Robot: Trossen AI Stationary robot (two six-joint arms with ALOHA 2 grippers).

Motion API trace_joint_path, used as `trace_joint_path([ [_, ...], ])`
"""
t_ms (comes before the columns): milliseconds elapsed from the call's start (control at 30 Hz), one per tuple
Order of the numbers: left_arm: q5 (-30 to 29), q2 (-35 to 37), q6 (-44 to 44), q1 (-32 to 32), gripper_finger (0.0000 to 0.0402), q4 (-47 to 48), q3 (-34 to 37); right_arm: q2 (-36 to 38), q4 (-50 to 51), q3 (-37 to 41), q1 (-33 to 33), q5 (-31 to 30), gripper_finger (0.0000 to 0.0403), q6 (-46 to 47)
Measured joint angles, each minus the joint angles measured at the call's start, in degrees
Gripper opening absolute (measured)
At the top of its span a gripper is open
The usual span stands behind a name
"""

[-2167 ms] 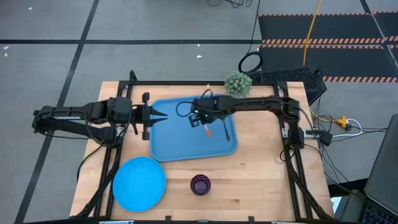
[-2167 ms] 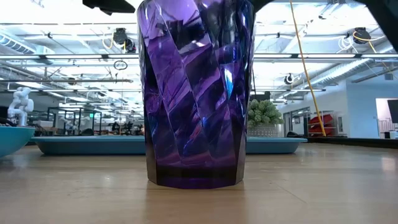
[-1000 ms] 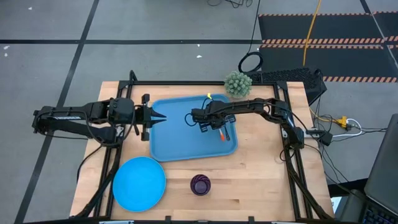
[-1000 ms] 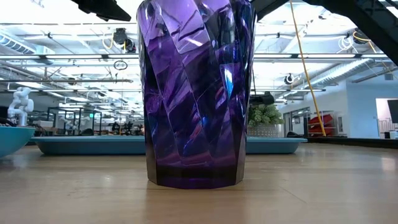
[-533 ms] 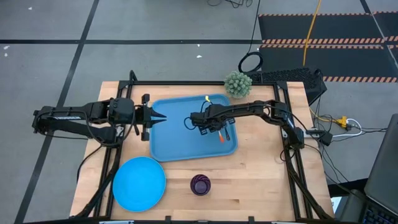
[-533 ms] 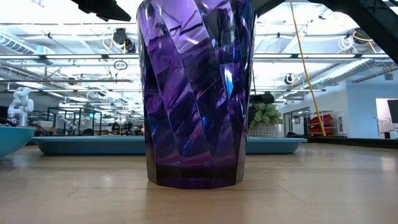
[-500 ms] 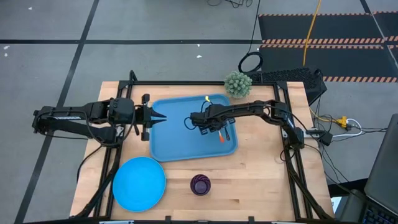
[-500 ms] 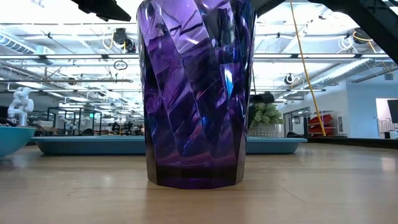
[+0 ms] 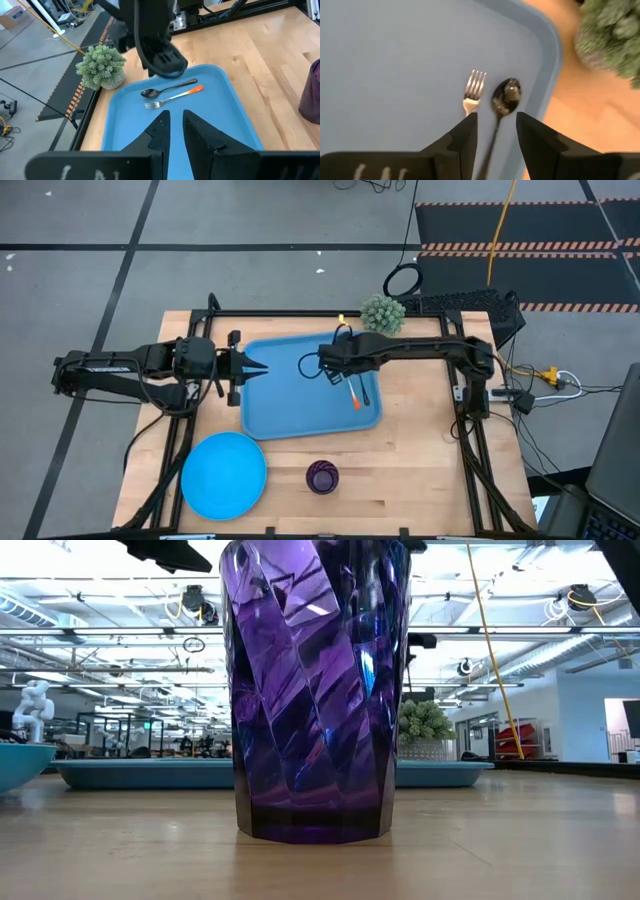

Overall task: Pick and place plate/cup/fork/spoon on tray
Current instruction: Put the blue plate on the blue tray

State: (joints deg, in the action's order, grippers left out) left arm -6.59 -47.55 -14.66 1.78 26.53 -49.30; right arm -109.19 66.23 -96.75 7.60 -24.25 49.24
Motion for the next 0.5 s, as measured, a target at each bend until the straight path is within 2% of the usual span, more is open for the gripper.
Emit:
trace_joint_path([
  [167, 0.0, 0.0, 0.0, 0.02, 0.0056, -0.09, 0.0, 2.34, 1.52, 0.0, -2.03, 0.24, 0.013, -5.54],
  [367, 0.02, 0.0, 0.7, 0.02, 0.0056, -0.05, 0.0, 5.33, 7.18, 0.0, -6.79, 1.86, 0.013, -6.59],
  [500, 0.03, -0.34, 1.28, 0.01, 0.0056, 0.07, 0.0, 7.42, 12.08, 0.03, -11.0, -1.18, 0.013, -6.02],
])
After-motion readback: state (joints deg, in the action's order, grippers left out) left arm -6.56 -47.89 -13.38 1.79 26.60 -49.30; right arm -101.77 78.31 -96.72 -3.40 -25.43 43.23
